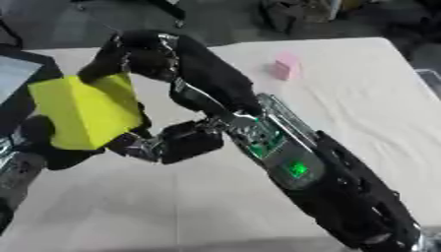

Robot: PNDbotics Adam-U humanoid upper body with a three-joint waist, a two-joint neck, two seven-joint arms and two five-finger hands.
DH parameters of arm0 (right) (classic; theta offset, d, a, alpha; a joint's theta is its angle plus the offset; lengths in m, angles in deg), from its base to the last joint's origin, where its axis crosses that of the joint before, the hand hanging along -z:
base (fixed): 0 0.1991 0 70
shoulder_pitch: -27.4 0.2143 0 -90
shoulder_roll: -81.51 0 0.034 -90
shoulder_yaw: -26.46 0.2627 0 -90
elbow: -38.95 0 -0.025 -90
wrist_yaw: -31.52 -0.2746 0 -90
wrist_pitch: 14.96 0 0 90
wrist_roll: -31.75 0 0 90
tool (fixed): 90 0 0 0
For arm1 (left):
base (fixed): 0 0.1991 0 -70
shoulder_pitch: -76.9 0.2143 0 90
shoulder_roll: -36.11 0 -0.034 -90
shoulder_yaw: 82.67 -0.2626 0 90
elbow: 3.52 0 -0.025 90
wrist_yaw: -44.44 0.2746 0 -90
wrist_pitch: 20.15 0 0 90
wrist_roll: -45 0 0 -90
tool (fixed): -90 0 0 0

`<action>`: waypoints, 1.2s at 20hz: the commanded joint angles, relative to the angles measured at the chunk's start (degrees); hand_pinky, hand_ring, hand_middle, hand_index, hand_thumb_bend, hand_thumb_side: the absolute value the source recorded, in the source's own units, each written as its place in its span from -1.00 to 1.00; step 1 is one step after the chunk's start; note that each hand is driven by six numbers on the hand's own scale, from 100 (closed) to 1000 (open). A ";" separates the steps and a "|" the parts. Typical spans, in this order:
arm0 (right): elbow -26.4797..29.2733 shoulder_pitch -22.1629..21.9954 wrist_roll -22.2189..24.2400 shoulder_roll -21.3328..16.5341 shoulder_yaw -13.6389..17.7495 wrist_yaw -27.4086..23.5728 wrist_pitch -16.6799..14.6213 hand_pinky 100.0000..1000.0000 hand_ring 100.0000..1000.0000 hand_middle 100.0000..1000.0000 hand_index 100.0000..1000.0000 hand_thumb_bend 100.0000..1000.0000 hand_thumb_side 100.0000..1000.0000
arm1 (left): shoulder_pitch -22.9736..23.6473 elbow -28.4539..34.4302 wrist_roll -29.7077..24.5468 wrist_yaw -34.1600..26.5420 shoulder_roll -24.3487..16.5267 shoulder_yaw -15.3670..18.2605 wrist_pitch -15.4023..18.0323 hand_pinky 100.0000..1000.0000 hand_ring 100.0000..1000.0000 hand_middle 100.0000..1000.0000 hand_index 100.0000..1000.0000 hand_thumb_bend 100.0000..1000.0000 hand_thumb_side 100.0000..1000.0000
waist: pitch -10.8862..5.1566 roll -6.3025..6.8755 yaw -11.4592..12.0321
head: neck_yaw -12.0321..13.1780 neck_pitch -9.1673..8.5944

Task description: Pick up the objects with one hand, pass them to the other hand, and then place them into the box on the other side of the table.

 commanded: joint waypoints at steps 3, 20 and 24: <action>-0.74 0.38 -0.06 -0.11 -0.28 0.43 -0.14 0.37 0.20 0.01 0.26 -1.00 -0.97 | -0.62 1.11 -1.02 -1.50 0.15 0.55 0.64 0.44 0.52 0.49 0.73 0.37 -0.07 | -0.52 0.07 0.07 | -0.39 -0.14; -1.37 -0.15 -2.08 0.37 0.04 2.46 -0.35 0.35 0.21 0.02 0.27 -1.00 -1.00 | -0.11 0.35 -2.38 -0.28 0.04 -0.43 0.23 0.41 0.45 0.41 0.71 0.21 -0.13 | -0.43 0.36 -0.20 | -0.27 -0.14; -1.32 -0.19 -2.68 0.42 0.04 2.91 -0.29 0.32 0.21 0.02 0.27 -1.00 -1.00 | -0.15 -0.68 -3.02 1.15 -0.09 -1.04 0.14 0.41 0.44 0.41 0.71 0.25 -0.10 | -0.42 0.41 -0.36 | -0.23 -0.14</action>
